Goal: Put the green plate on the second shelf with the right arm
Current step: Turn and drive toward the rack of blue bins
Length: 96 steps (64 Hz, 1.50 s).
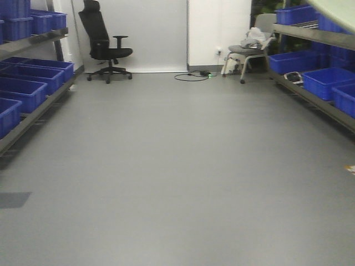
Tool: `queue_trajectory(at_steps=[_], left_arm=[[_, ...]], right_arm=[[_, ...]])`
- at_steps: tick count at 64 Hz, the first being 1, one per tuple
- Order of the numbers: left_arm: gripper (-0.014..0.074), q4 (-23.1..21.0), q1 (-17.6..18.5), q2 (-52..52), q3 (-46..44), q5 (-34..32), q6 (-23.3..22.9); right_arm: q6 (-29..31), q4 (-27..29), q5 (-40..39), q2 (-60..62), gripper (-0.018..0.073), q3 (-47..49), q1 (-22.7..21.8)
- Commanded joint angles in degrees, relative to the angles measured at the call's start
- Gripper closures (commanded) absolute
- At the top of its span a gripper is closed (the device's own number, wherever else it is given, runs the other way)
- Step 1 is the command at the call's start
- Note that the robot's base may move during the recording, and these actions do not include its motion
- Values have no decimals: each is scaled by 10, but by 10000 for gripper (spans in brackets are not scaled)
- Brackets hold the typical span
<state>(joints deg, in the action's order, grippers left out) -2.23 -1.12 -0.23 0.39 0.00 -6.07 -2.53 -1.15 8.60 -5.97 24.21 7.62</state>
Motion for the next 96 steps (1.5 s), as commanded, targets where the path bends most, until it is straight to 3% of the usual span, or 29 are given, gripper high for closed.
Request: queue_trajectory(at_steps=[1,96], left_arm=[[466,-3,0,-10,23,-47,-2],[466,-3,0,-10,23,-47,-2]], right_arm=[[-3,1,-65,-7,502,18,-1],[-3,1,-65,-7,502,18,-1]])
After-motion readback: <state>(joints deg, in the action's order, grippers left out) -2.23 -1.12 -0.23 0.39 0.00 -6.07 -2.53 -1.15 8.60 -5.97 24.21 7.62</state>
